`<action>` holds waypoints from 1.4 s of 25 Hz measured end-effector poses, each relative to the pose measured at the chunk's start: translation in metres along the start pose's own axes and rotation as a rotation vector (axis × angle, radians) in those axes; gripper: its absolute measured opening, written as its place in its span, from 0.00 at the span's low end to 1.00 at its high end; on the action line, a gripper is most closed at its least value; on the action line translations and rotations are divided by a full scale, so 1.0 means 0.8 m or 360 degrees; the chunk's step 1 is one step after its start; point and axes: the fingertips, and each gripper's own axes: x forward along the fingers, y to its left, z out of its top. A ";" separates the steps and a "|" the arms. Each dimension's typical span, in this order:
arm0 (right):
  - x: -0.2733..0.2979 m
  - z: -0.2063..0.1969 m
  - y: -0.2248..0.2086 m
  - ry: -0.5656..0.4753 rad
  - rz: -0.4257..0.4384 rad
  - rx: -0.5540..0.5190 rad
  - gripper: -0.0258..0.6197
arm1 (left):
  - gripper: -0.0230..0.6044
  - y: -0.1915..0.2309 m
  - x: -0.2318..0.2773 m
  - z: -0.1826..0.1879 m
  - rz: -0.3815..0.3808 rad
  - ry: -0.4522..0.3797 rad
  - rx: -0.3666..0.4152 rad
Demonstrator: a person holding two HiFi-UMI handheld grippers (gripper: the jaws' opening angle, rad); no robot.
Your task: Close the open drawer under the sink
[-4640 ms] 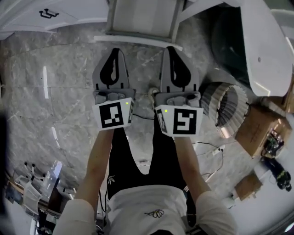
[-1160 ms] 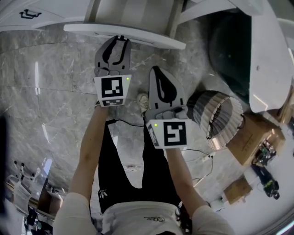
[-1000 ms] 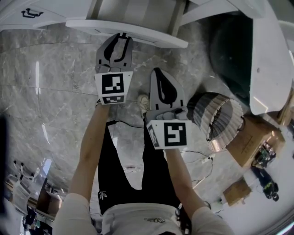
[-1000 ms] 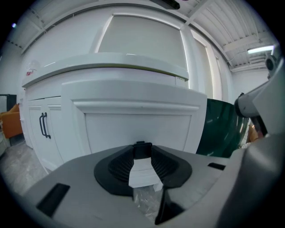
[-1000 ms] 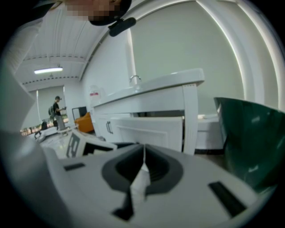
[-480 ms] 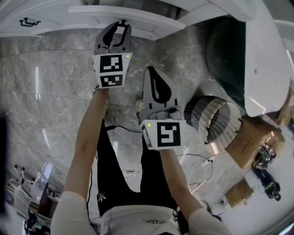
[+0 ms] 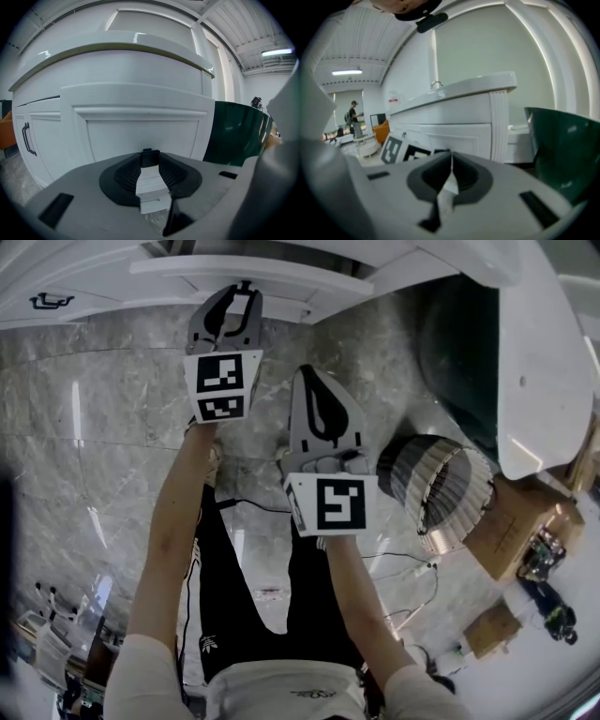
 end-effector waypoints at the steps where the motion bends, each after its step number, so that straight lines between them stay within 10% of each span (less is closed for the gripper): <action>1: 0.001 -0.002 0.000 0.0007 0.0001 0.0000 0.09 | 0.25 0.000 0.001 0.001 -0.0006 0.0002 0.0009; 35: 0.007 -0.019 -0.011 0.0059 -0.0020 0.0088 0.09 | 0.26 0.002 0.036 0.009 -0.0169 0.0072 -0.0016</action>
